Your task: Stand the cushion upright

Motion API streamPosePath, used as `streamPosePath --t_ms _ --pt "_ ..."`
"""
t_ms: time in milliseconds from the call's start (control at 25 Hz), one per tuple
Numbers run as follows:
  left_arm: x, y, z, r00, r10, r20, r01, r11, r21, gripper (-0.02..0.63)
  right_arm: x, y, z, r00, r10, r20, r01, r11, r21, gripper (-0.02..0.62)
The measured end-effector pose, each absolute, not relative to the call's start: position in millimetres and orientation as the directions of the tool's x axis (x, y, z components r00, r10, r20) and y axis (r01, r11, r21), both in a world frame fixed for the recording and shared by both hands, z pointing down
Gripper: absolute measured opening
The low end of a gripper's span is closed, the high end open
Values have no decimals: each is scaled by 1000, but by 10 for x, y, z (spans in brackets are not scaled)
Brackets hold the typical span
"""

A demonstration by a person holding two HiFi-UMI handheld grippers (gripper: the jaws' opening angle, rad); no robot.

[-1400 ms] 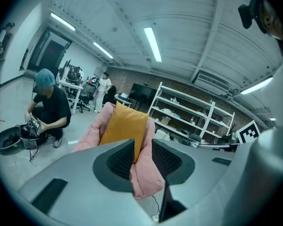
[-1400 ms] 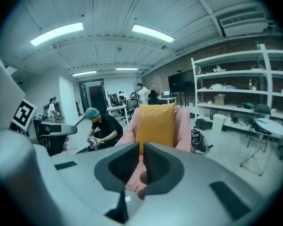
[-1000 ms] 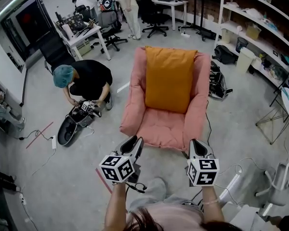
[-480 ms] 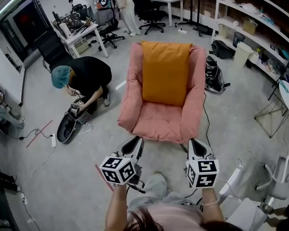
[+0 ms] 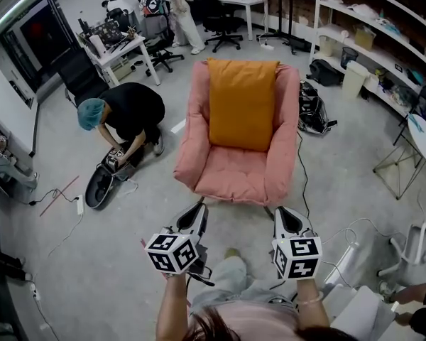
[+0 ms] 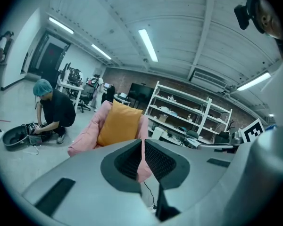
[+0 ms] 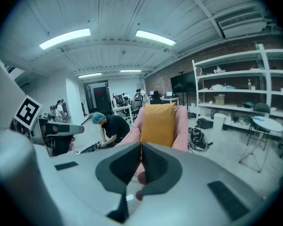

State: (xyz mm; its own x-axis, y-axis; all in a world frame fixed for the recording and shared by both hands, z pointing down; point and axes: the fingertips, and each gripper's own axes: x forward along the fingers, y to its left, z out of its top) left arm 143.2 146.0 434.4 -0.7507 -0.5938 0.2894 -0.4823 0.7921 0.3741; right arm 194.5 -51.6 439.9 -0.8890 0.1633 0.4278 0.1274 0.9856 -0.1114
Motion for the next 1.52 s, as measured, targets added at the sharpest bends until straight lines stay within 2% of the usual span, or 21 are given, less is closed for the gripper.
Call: streamPosePath --t_ms 240,680,1520 --pt "1708 1514 4317 -766 -576 287 -468 804 367 -2 2161 -480 4361 -890 177 421 146 984 -104 18" --pt "2088 1509 4212 -767 -573 288 -473 809 351 -3 2407 -413 4245 -893 209 399 185 978 -98 17" --pt "1766 1875 4206 -747 -601 285 -503 791 349 -3 2049 -7 4309 -884 200 424 180 980 -86 15"
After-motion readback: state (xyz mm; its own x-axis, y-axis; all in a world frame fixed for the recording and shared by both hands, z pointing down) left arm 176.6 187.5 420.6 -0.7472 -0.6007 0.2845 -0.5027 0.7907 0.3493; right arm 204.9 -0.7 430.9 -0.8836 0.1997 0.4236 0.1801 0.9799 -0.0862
